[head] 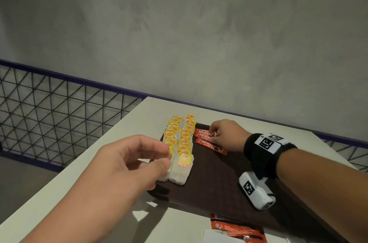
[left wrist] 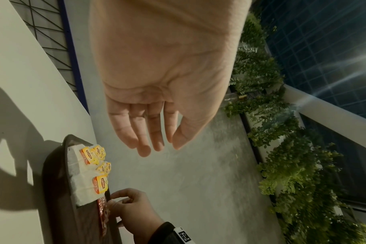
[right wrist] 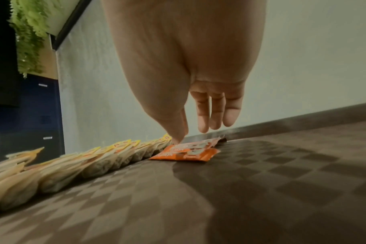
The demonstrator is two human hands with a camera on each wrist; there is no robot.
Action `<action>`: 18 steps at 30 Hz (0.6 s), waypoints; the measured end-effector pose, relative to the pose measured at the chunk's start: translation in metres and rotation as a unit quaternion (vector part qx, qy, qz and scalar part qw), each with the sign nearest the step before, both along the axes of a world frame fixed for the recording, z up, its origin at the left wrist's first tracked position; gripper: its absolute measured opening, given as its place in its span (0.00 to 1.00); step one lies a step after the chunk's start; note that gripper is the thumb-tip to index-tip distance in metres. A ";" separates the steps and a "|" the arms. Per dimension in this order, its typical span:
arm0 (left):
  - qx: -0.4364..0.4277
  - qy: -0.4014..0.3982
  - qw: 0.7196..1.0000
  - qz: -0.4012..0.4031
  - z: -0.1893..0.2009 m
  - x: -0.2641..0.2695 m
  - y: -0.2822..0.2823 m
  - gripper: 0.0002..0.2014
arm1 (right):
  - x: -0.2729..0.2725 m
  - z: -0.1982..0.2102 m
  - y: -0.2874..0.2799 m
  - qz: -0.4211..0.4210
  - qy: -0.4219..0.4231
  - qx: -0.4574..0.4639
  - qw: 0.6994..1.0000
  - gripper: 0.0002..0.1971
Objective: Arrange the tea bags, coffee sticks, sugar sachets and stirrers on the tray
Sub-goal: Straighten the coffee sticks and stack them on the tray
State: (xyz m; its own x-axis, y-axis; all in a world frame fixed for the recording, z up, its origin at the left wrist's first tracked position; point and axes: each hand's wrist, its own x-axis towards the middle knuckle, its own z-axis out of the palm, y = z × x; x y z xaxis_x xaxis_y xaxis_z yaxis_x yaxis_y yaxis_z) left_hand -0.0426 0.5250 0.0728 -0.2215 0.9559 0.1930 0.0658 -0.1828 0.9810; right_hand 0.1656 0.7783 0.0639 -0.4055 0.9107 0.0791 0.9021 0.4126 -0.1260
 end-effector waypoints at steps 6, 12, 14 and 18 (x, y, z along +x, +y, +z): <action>0.013 -0.005 1.000 0.000 0.000 -0.001 0.000 0.09 | 0.001 0.002 -0.004 0.027 -0.051 -0.032 0.998 0.13; -0.003 -0.002 1.000 0.007 0.000 0.000 0.000 0.11 | 0.000 0.001 0.000 0.046 -0.069 -0.006 0.997 0.11; -0.003 -0.008 1.000 0.006 0.000 0.000 0.001 0.17 | 0.001 -0.001 0.002 0.042 -0.072 0.021 0.996 0.11; -0.001 -0.008 1.000 0.008 -0.001 0.001 0.002 0.21 | 0.002 -0.004 0.006 0.029 -0.061 0.032 0.997 0.18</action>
